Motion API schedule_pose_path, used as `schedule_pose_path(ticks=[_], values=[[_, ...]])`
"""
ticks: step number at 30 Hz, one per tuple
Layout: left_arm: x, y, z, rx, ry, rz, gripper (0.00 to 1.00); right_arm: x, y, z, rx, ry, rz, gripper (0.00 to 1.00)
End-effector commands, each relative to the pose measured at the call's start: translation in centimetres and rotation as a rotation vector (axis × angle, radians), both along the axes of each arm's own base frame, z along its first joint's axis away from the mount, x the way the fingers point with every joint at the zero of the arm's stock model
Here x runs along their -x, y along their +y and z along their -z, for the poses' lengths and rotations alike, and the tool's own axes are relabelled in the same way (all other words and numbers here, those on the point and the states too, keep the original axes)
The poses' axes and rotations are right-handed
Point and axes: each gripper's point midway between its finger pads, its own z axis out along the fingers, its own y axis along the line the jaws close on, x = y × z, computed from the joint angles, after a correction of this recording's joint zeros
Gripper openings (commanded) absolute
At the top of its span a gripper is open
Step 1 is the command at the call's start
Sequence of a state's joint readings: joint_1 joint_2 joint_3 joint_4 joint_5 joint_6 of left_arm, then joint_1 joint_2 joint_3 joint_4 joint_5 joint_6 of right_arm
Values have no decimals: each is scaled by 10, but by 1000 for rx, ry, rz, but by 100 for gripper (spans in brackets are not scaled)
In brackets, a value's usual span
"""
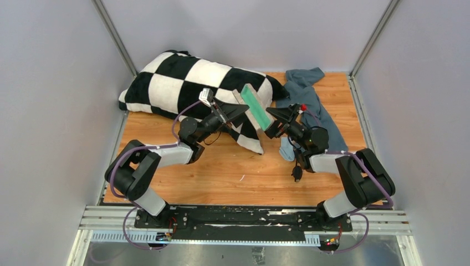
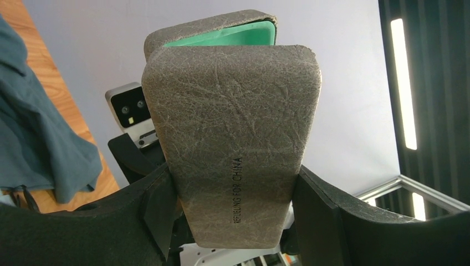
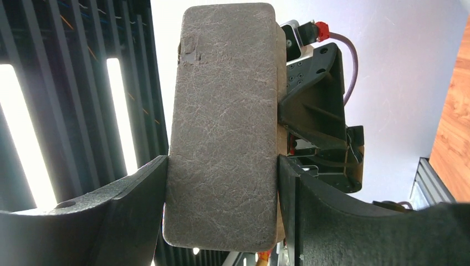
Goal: Organize the sunglasses
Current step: Open the sunglasses case.
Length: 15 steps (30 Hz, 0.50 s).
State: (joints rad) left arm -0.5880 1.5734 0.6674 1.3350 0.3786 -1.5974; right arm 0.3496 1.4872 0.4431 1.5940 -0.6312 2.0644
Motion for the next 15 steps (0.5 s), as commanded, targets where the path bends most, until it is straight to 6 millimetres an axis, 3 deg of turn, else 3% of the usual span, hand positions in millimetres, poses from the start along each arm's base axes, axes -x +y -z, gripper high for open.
schedule_pose_path(ticks=[1, 5, 15], values=[[40, 24, -90, 175, -320, 12, 0, -6, -4, 15, -107, 224, -6, 0], [43, 23, -90, 161, -345, 13, 0, -5, 0, 26, -130, 299, -3, 0], [62, 21, -91, 110, -452, 61, 0, -7, -4, 32, -189, 391, 16, 0]])
